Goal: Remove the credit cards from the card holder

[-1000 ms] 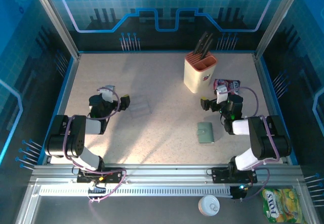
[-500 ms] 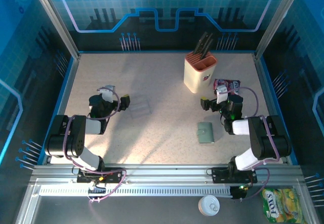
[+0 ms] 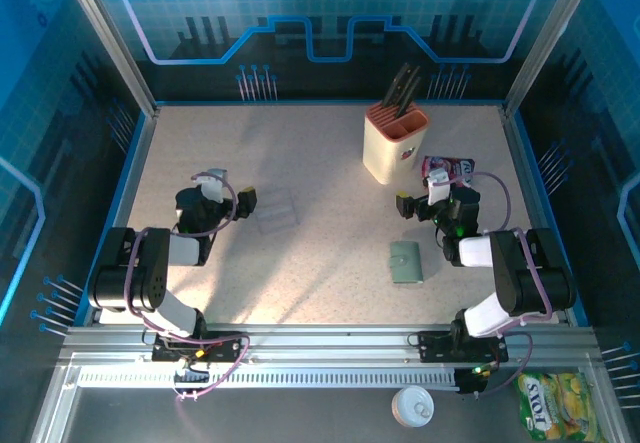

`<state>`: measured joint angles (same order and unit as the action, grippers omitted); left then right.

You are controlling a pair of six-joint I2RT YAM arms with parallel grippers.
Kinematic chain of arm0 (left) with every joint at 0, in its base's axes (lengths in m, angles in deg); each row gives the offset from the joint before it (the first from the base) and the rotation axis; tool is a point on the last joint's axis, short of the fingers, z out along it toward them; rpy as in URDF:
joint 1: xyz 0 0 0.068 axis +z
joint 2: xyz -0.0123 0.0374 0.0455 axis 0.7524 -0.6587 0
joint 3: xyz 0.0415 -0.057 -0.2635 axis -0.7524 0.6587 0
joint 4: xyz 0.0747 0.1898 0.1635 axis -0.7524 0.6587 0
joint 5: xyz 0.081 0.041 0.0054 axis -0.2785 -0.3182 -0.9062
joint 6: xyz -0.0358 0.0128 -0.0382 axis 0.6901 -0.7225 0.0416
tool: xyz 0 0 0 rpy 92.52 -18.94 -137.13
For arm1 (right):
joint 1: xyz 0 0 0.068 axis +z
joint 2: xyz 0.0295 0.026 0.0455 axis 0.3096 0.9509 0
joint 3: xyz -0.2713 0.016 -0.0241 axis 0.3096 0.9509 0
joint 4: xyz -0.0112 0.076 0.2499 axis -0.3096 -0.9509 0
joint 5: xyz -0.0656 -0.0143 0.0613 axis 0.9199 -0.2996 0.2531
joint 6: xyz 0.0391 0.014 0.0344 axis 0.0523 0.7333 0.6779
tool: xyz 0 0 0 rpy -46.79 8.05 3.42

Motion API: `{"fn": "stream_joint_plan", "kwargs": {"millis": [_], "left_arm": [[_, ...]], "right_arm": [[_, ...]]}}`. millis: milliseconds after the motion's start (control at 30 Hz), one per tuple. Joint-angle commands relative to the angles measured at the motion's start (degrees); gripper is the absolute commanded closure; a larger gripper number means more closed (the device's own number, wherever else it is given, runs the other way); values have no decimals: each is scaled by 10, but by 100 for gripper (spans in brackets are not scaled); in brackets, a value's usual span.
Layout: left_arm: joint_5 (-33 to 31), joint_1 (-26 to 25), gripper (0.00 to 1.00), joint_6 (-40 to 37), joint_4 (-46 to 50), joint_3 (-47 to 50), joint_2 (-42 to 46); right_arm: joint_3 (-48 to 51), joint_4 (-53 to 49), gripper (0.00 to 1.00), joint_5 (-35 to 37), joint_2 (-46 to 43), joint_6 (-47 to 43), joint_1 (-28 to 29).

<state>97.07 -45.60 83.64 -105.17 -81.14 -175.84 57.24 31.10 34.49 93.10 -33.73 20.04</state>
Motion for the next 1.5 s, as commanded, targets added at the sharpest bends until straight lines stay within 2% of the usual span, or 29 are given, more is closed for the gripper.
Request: {"fn": "stream_joint_plan", "kwargs": {"millis": [0,433,700,933,1100,1300,1467], "left_arm": [[-4,4,1,-6,-21,3,-1],[-3,3,1,-8,-38,20,16],[-43,-4,1,-1,46,4,73],[-105,-20,1,12,180,-43,118],[-127,-28,1,55,321,-98,153],[-122,-33,1,127,497,-170,186],[-63,-36,1,213,608,-202,192]], "right_arm": [[4,22,0,-9,2,-7,-8],[13,15,0,-11,-26,-9,-8],[-9,-67,0,5,-71,-19,4],[-52,-220,0,59,-129,-17,41],[-88,-344,0,102,-166,-4,78],[-134,-490,1,130,-201,26,112],[-177,-602,2,128,-213,94,121]]}}
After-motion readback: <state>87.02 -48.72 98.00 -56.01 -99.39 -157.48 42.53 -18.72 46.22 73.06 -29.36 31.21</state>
